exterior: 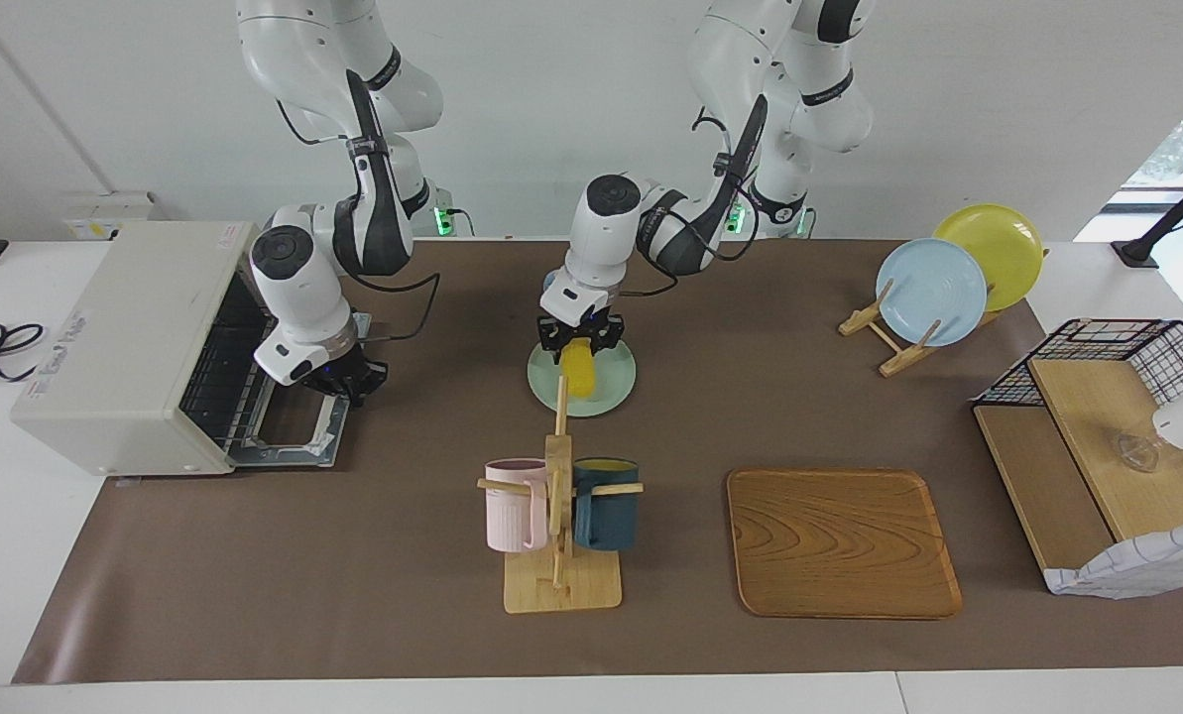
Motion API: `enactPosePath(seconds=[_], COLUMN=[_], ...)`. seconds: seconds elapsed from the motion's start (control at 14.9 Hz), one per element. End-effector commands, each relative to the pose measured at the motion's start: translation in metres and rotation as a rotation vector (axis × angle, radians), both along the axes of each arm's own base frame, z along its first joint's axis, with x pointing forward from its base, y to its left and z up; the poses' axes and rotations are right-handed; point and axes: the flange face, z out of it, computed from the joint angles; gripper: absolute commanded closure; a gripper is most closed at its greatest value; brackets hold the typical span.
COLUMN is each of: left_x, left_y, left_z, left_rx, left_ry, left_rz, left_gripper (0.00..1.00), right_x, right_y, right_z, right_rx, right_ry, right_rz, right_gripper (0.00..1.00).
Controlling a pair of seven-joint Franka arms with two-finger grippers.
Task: Put corn in oven
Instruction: 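Lower the corn onto the pale green plate and open the left gripper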
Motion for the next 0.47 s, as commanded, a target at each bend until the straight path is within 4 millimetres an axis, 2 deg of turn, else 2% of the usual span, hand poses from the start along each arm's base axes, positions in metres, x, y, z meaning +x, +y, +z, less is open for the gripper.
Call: enactPosePath(seconds=[0.0, 0.13, 0.2, 0.4], left_x=[0.020, 0.033, 0.040, 0.080], left_y=[0.024, 0.047, 0.059, 0.120], left_z=[0.021, 0.051, 0.071, 0.121], left_rx=[-0.016, -0.016, -0.010, 0.032], left_ry=[-0.006, -0.001, 0.007, 0.061], left_rz=[0.038, 0.065, 0.061, 0.063], left_gripper=[0.00, 0.00, 0.00, 0.00], right_x=[0.000, 0.000, 0.000, 0.014], right_y=[0.003, 0.004, 0.013, 0.034], right_z=[0.001, 0.001, 0.003, 0.016], right_rx=[-0.019, -0.019, -0.019, -0.013], right_ry=[-0.020, -0.021, -0.024, -0.053], right_rz=[-0.012, -0.010, 0.003, 0.036], right_gripper=[1.00, 1.00, 1.00, 1.00])
